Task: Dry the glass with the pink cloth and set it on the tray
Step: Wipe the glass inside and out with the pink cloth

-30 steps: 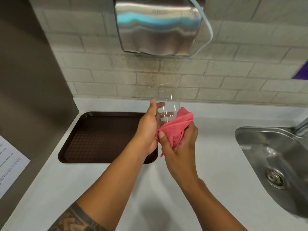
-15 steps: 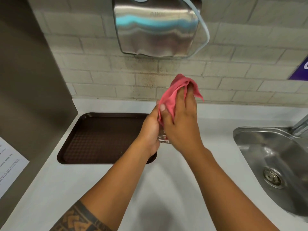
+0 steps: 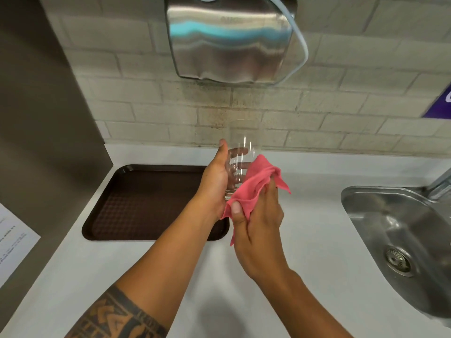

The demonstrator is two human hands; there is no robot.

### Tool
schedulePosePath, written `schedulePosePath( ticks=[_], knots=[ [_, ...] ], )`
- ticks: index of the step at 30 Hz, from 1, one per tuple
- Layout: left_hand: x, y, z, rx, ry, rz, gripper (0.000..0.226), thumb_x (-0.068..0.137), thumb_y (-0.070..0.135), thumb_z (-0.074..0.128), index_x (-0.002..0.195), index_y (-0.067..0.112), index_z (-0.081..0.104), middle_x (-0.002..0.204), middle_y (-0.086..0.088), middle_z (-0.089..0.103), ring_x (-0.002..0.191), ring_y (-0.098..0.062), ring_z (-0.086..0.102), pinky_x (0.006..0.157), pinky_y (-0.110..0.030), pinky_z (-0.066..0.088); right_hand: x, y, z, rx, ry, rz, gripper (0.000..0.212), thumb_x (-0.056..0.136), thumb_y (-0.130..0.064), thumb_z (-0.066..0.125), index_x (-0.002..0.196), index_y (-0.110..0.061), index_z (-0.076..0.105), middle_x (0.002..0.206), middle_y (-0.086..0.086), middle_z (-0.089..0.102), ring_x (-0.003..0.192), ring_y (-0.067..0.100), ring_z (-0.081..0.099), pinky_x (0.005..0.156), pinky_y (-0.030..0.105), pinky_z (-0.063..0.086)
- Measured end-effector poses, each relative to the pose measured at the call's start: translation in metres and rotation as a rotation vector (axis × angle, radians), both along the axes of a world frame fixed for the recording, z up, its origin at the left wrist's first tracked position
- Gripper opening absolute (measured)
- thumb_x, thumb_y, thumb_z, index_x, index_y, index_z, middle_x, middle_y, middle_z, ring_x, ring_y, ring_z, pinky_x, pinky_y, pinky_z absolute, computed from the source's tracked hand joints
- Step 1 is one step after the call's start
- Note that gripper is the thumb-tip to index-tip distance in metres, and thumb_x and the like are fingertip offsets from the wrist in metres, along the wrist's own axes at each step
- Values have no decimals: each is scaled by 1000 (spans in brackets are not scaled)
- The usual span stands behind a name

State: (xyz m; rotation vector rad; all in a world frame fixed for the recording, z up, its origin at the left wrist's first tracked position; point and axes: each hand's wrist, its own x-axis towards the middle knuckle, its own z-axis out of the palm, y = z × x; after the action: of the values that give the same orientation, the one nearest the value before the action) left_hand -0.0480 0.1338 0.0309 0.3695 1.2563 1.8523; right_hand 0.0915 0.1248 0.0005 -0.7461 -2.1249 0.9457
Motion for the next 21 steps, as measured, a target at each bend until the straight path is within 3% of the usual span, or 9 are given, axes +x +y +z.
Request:
schedulePosePath(
  ticks=[4, 7, 11, 13, 15, 17, 19, 21],
  knots=[
    [8, -1, -9, 76, -41, -97, 60, 109, 55, 44, 84, 25, 90, 84, 0, 85, 80, -13, 82, 73, -28, 65, -19, 20, 31, 356, -119, -94, 69, 104, -53, 31, 165, -22, 28, 177, 13, 15, 158, 31, 24, 118, 48, 26],
    [18, -2, -8, 77, 44, -51, 37, 97, 54, 55, 91, 39, 88, 102, 4, 86, 102, -14, 80, 91, -35, 61, -37, 42, 59, 459, -188, -165, 67, 105, -49, 34, 164, -18, 33, 176, 14, 16, 158, 33, 26, 114, 47, 31],
    [20, 1, -1, 30, -1, 14, 52, 103, 65, 50, 117, 27, 82, 130, -15, 78, 132, -38, 67, 118, -58, 45, -48, 67, 72, 269, -86, -98, 70, 111, -43, 42, 169, -14, 13, 177, 13, 12, 160, 31, 25, 125, 49, 32],
    [17, 1, 3, 1, 0, 25, 57, 104, 65, 47, 123, 23, 80, 132, -16, 77, 135, -39, 64, 123, -58, 40, -44, 68, 66, 123, 12, -40, 71, 111, -45, 40, 169, -20, 7, 176, 10, 20, 155, 28, 38, 123, 44, 39],
    [13, 3, 4, -19, -16, 1, 63, 101, 71, 45, 128, 23, 77, 127, -14, 79, 130, -36, 68, 118, -53, 46, -36, 61, 56, -53, 100, 9, 65, 110, -49, 39, 167, -24, 19, 160, 7, 48, 136, 13, 58, 111, 26, 51],
    [5, 5, 7, -37, -25, 30, 59, 99, 73, 45, 127, 30, 73, 118, -12, 81, 118, -32, 74, 112, -51, 51, -26, 48, 42, -133, 151, 28, 62, 108, -53, 38, 160, -18, 35, 137, 1, 64, 120, 0, 65, 97, 11, 52],
    [-2, 7, 8, -15, -9, 49, 59, 102, 71, 41, 114, 25, 76, 108, -13, 80, 99, -30, 79, 100, -47, 59, -17, 35, 24, -139, 137, 57, 63, 106, -53, 38, 159, -17, 36, 137, 1, 62, 124, 5, 63, 105, 25, 54],
    [-5, 7, 7, -41, 27, 63, 65, 103, 71, 38, 112, 20, 78, 109, -16, 79, 101, -36, 76, 98, -47, 56, -11, 22, 8, -89, 80, 85, 68, 107, -52, 37, 166, -22, 21, 160, 2, 45, 145, 15, 49, 117, 43, 45]
  ],
)
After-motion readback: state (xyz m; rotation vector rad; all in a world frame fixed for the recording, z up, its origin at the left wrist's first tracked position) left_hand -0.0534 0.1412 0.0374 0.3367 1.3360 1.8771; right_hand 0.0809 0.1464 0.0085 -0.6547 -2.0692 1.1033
